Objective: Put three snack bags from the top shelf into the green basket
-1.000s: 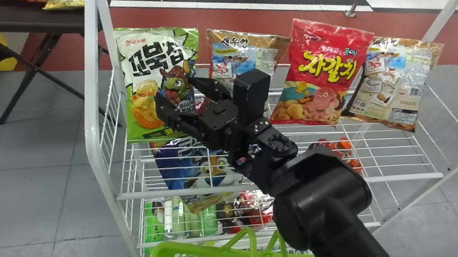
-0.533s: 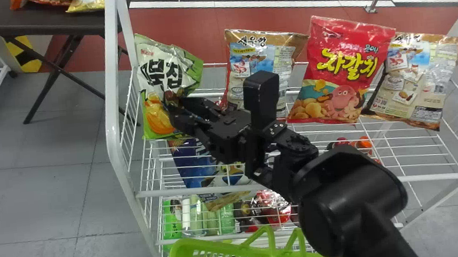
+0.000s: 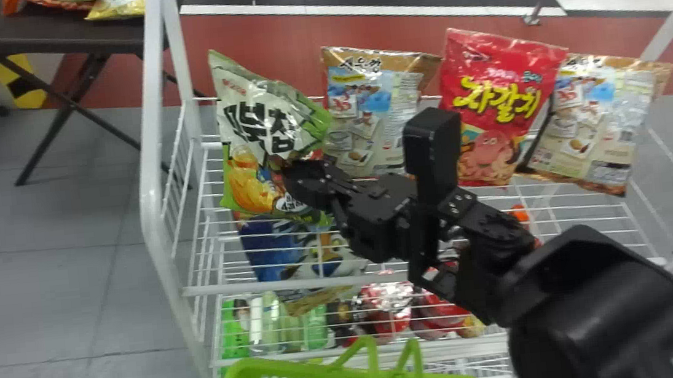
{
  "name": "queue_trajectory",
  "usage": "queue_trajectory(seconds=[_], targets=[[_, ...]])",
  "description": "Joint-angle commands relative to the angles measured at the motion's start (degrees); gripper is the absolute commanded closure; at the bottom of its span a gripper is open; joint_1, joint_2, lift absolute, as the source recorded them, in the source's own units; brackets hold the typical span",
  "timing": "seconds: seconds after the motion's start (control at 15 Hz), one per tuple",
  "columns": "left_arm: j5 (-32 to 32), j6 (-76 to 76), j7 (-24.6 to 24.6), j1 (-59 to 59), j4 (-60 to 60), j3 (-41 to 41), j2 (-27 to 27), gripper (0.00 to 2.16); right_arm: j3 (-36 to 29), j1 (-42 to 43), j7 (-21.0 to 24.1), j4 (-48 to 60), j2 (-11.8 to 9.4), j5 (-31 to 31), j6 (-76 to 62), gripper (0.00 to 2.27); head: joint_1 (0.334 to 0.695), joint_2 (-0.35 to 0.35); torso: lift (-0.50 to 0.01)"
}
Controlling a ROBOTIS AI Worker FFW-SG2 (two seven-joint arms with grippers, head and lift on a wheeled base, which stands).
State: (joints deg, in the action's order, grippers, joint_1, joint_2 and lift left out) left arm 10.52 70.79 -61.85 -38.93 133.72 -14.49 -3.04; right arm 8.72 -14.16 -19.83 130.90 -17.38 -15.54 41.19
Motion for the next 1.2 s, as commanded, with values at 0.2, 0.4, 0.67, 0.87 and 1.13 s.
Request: queue_trajectory(seconds=[0.2, 0.4, 0.67, 0.87, 1.13], targets=[[1.6, -0.5, -0.6, 0.9, -0.7, 1.8, 0.3, 1.69, -30.3, -14.0, -8.6, 15.8, -1.2, -18.1, 10.8, 2.17, 0.695, -0.35, -0.047], [2.8, -1.4, -0.6, 1.0, -0.6, 3.2, 0.9, 1.69, -42.7, -17.0, -13.0, 20.5, -0.5, -23.7, 19.2, 2.17, 0.695, -0.35, -0.047], [4.4, -2.3, -1.3, 0.9, -0.1, 5.4, 1.4, 1.69, -56.4, -17.4, -22.6, 21.5, -0.5, -29.5, 46.0, 2.17, 0.695, -0.35, -0.047], [4.9, -3.3, -1.7, 0.8, -0.2, 6.2, 1.5, 1.69, -60.6, -20.7, -27.4, 21.9, -0.5, -29.4, 48.9, 2.17, 0.695, -0.35, -0.047], [5.5, -3.5, -2.1, 0.8, 0.0, 6.5, 1.8, 1.69, -54.9, -25.0, -29.9, 19.7, 0.7, -28.2, 48.9, 2.16, 0.695, -0.35, -0.047]])
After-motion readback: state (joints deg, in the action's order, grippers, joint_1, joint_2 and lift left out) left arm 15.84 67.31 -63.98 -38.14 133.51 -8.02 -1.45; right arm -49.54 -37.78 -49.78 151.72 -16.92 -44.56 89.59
